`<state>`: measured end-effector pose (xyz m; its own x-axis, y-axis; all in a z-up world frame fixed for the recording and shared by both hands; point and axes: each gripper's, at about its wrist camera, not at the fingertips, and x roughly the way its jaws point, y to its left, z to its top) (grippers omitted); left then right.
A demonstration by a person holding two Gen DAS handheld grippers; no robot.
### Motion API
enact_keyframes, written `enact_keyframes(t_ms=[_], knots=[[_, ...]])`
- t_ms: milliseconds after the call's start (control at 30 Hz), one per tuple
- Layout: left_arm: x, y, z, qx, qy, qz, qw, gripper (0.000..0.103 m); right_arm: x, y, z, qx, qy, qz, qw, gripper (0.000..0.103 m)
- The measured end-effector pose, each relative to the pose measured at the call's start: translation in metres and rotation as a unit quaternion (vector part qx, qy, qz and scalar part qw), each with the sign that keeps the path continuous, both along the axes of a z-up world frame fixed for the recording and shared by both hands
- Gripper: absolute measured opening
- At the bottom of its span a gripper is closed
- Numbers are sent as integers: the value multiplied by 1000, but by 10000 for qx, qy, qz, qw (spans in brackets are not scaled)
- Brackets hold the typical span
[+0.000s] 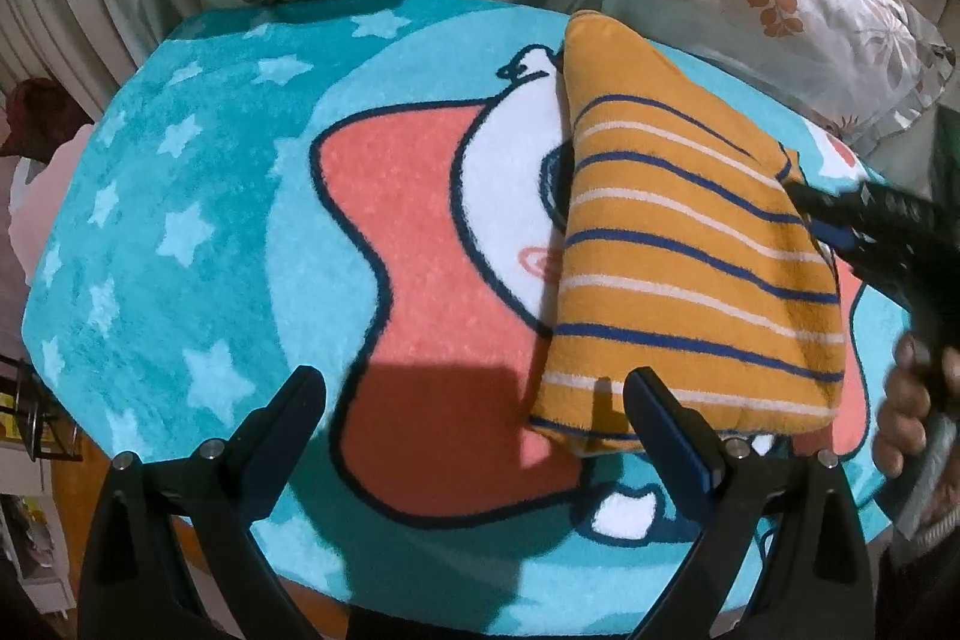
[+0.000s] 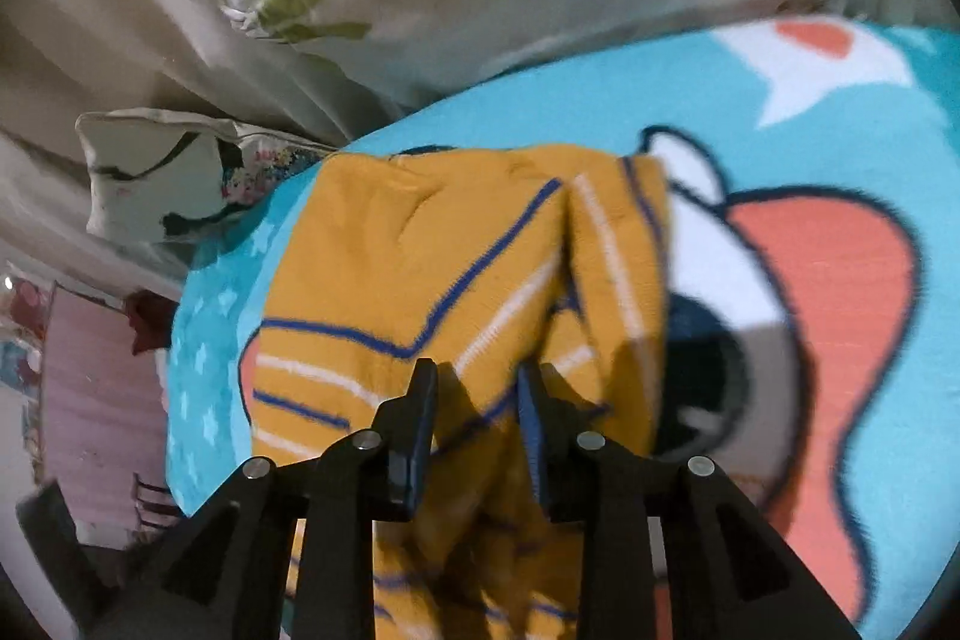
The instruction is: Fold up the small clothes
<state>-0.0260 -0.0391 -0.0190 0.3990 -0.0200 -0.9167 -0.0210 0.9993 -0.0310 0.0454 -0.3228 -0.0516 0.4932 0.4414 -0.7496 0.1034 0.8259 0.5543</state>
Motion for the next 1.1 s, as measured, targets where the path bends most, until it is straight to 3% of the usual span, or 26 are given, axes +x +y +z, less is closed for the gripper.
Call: enact_keyframes(t_ms=[33,67,167,333,400,533,667,800,900,1000,1100], knots=[[-1,0,0,21,3,5,10000,99,4,0,-4,247,-39,-8,9997,30],[0,0,0,28,8,12,10000,99,8,1,-6,343,-7,22,9994,15],[0,-1,1,31,8,10,10000,99,10,0,0,277,-24,159,9995,8],[2,-8,0,70,-33,-96,9999,99,2,-24,31,-559,-171,-54,9983,7],[4,-12,-4,83,-6,-140,9999,99,6,-26,22,-985,17,-111,9951,7],[8,-20,-17,108,119,-200,9997,99,16,-18,-11,-1186,431,-36,9920,8],[11,-22,-23,184,221,-243,9993,99,13,-20,4,-1087,289,-80,9936,12],[12,-19,-31,148,365,-199,9990,99,-18,-17,48,-1010,-289,-126,9944,12],[13,-17,-38,52,465,-171,9988,99,-44,5,66,-857,-619,221,9941,12],[13,-16,-42,-19,504,-141,9986,99,-62,28,57,-694,-566,634,9940,12],[11,-16,-41,-48,454,-110,9989,99,-70,36,23,-669,-87,739,9950,12]])
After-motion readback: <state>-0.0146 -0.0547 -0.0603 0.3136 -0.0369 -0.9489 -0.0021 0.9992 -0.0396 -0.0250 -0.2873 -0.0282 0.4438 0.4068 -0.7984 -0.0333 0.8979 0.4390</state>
